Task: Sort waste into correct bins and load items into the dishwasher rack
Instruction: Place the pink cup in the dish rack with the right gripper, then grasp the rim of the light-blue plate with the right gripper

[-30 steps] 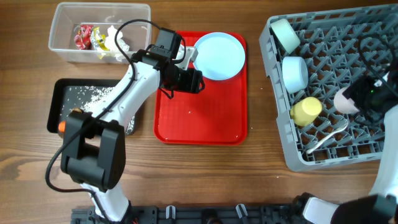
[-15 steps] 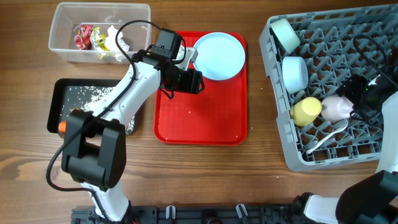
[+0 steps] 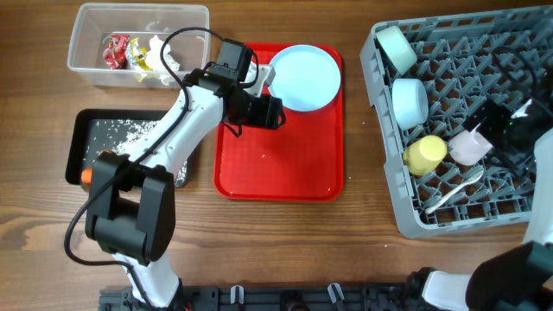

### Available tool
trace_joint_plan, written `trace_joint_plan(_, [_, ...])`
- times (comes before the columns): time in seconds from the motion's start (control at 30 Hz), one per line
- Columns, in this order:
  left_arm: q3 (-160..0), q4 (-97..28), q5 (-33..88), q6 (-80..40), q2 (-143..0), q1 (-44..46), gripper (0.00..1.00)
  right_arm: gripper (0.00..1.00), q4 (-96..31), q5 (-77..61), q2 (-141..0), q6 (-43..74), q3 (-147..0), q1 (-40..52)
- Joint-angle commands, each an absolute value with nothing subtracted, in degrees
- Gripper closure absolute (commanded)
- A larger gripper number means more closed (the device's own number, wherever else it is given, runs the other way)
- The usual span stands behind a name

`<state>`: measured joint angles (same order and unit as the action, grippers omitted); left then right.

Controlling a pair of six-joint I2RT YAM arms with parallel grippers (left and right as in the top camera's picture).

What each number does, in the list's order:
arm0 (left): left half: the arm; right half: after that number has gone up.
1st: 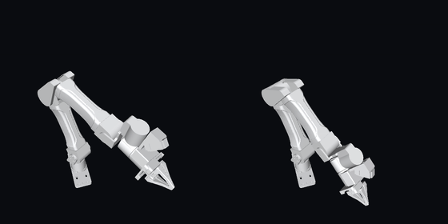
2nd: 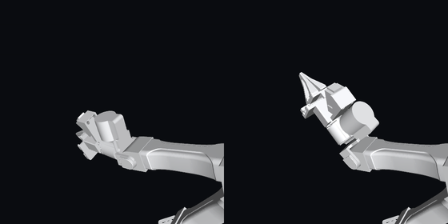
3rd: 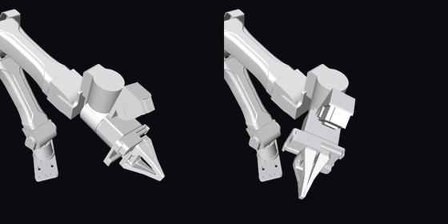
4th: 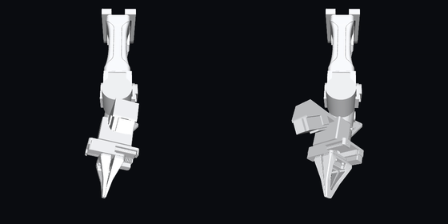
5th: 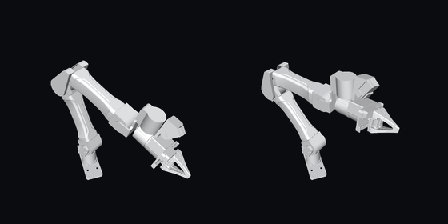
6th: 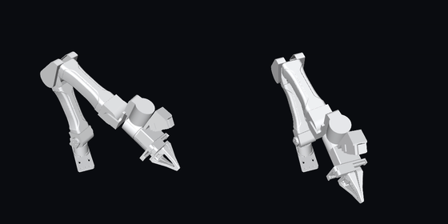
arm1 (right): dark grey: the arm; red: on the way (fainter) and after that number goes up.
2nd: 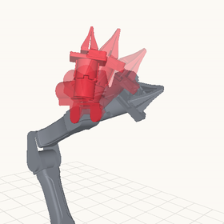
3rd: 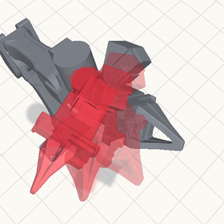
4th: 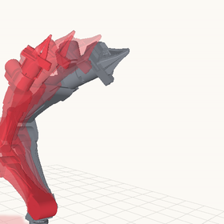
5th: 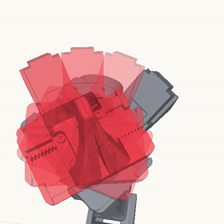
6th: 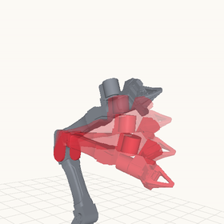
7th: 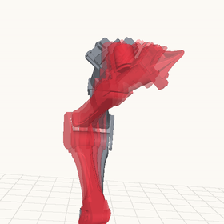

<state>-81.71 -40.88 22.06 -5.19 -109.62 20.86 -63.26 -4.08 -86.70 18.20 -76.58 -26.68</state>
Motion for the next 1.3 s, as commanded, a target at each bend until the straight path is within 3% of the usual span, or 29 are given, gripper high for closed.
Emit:
trace_joint_plan(0.0, [-81.43,-35.92,20.16,-4.69,-110.52,21.87,0.24,0.00,-65.19,-8.91,-79.48,13.54,-82.78,-24.16])
trace_joint_plan(0.33, [-81.43,-25.34,12.34,-11.49,-117.03,25.96,0.24,0.00,-65.21,-8.91,-71.50,16.12,-84.53,-8.88])
trace_joint_plan(0.4, [-81.43,-25.23,9.63,-15.00,-118.08,25.98,0.30,0.00,-63.92,-9.10,-72.38,18.13,-84.51,-4.67])
trace_joint_plan(0.53, [-81.45,-27.40,3.51,-23.07,-117.16,23.40,0.23,0.01,-57.54,-9.06,-76.12,21.43,-84.51,4.05])
trace_joint_plan(0.77, [-81.45,-36.42,3.55,-27.73,-110.00,14.48,0.22,0.01,-44.01,-7.14,-91.09,30.87,-84.51,13.47])
trace_joint_plan(1.17, [-81.43,-42.70,3.53,-27.46,-107.53,11.51,0.20,0.19,-35.07,-6.96,-113.38,42.87,-84.51,15.11])
trace_joint_plan(1.27, [-81.43,-42.65,3.53,-27.51,-107.53,11.51,0.20,0.30,-33.52,-6.92,-115.87,43.79,-84.51,16.34])
